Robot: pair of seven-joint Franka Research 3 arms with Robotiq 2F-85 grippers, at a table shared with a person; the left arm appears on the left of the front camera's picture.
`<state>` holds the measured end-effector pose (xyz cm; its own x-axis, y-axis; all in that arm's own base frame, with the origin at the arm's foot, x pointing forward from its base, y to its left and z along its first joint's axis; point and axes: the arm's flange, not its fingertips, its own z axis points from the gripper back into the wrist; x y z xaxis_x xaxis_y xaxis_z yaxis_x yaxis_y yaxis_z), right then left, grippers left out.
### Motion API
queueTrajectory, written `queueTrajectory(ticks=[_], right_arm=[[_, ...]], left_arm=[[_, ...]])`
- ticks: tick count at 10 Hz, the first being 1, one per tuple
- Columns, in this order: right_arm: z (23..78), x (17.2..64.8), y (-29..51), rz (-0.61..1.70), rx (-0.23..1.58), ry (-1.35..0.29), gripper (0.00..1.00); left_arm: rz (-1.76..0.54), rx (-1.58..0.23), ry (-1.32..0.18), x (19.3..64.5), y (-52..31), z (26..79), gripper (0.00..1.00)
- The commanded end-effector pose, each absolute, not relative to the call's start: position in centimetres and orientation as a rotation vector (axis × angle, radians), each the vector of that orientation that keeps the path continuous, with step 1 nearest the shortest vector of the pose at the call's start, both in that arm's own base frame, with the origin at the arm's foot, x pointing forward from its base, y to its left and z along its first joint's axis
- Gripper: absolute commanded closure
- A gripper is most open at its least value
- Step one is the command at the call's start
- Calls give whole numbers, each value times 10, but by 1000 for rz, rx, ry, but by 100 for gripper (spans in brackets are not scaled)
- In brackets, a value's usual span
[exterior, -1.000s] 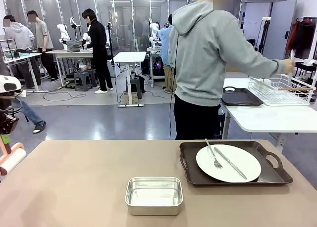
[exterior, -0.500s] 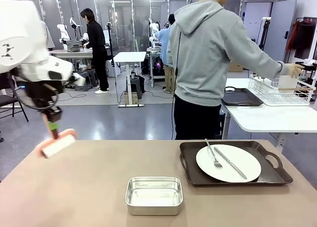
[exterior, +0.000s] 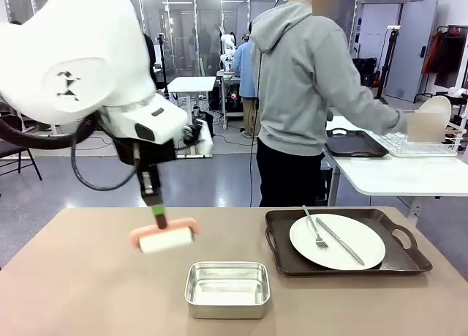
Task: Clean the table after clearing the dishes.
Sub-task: Place the Lint Roller back on top of the Airtight Container.
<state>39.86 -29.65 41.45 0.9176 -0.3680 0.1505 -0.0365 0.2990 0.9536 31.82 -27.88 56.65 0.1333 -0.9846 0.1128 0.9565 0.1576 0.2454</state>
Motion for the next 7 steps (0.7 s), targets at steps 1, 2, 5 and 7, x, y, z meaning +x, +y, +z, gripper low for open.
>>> queueTrajectory(ticks=[1,2,5,7], right_arm=[[417,397,-296,-224,1258,-379,0],[417,397,-296,-224,1258,-379,0],[417,397,-296,-224,1258,-379,0],[417,397,-296,-224,1258,-379,0]], left_arm=[[-1599,83,-305,319,-306,560,79],[-1635,104,-308,323,-320,555,79],[-1621,108,-281,312,-330,547,79],[-1621,108,-281,312,-330,547,79]])
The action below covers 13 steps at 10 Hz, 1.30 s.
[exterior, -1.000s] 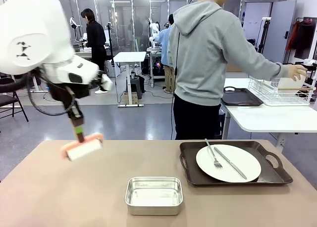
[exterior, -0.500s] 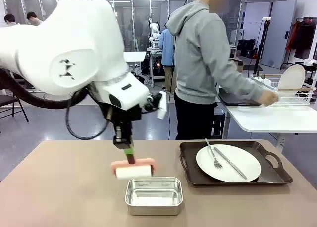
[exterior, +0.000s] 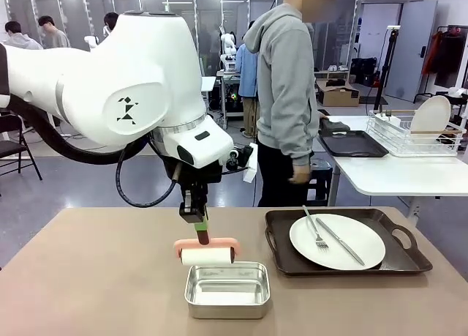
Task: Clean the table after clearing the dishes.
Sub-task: Place the Lint Roller back on top of the Airtight Container.
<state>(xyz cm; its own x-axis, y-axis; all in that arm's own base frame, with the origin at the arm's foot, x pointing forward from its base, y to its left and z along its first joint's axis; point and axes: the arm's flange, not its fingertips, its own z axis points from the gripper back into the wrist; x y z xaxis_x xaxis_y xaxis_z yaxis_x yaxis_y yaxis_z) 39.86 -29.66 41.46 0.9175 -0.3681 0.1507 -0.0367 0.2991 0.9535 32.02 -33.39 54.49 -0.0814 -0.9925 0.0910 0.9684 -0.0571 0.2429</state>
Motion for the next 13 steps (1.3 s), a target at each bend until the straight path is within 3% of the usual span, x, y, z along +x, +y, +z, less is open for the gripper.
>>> queueTrajectory(ticks=[1,6,13], right_arm=[[417,397,-296,-224,1258,-379,0],[417,397,-296,-224,1258,-379,0],[417,397,-296,-224,1258,-379,0]], left_arm=[[-1628,110,-268,323,-333,543,79],[-1706,102,-143,366,-364,497,79],[-1717,18,-88,410,-377,447,79]])
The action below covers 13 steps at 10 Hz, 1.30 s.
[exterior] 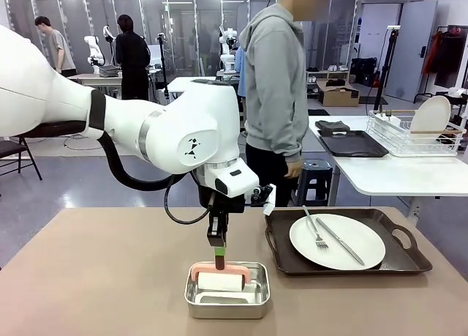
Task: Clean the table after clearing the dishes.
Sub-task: Place the Lint Roller back on top of the Airtight Container.
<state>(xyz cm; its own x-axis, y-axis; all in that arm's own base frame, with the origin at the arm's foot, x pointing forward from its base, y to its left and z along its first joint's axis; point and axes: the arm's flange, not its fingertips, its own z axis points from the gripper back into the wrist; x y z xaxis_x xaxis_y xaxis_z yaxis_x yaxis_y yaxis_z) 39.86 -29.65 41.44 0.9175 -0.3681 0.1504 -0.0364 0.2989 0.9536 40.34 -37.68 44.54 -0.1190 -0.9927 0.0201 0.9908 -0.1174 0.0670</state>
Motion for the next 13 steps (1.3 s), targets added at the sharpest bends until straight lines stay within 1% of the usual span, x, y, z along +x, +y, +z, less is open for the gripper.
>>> queueTrajectory(ticks=[1,3,7,9,10,11,12,13], right_arm=[[417,397,-296,-224,1258,-379,0],[417,397,-296,-224,1258,-379,0],[417,397,-296,-224,1258,-379,0],[417,397,-296,-224,1258,-379,0],[417,397,-296,-224,1258,-379,0],[417,397,-296,-224,1258,-379,0],[417,397,-296,-224,1258,-379,0],[417,397,-296,-224,1258,-379,0]], left_arm=[[-1726,6,-96,416,-376,443,79],[-1731,13,-90,428,-377,434,79],[-1709,3,-7,458,-385,413,79],[-1700,-6,-14,468,-386,408,79],[-1691,-7,-12,472,-383,408,69],[-1681,-9,-11,473,-381,409,53],[-1678,-12,-18,472,-379,409,42],[-1680,-20,-28,471,-379,412,26]])
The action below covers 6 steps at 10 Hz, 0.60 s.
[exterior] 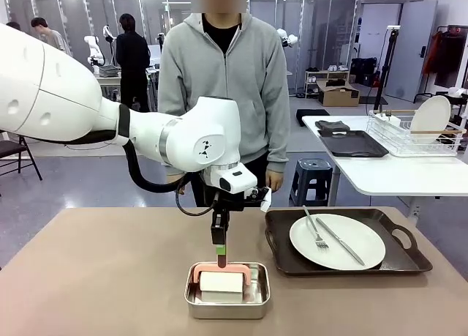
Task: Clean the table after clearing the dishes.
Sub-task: Place the Lint Roller back on top of the Airtight Container.
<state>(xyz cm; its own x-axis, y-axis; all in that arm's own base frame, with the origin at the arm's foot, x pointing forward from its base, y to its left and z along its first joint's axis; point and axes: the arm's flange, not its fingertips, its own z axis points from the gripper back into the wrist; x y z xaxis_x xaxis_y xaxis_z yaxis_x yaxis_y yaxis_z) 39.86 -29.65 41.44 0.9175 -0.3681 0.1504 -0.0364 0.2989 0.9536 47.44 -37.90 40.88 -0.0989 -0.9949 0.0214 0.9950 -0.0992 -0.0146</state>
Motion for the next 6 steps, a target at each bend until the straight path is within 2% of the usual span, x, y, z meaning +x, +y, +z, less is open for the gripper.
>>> queueTrajectory(ticks=[1,2,6], right_arm=[[417,397,-296,-224,1258,-379,0],[417,397,-296,-224,1258,-379,0],[417,397,-296,-224,1258,-379,0]], left_arm=[[-1684,-23,-41,469,-379,416,16],[-1686,-30,-55,466,-379,420,0],[-1657,-9,-47,460,-373,433,0]])
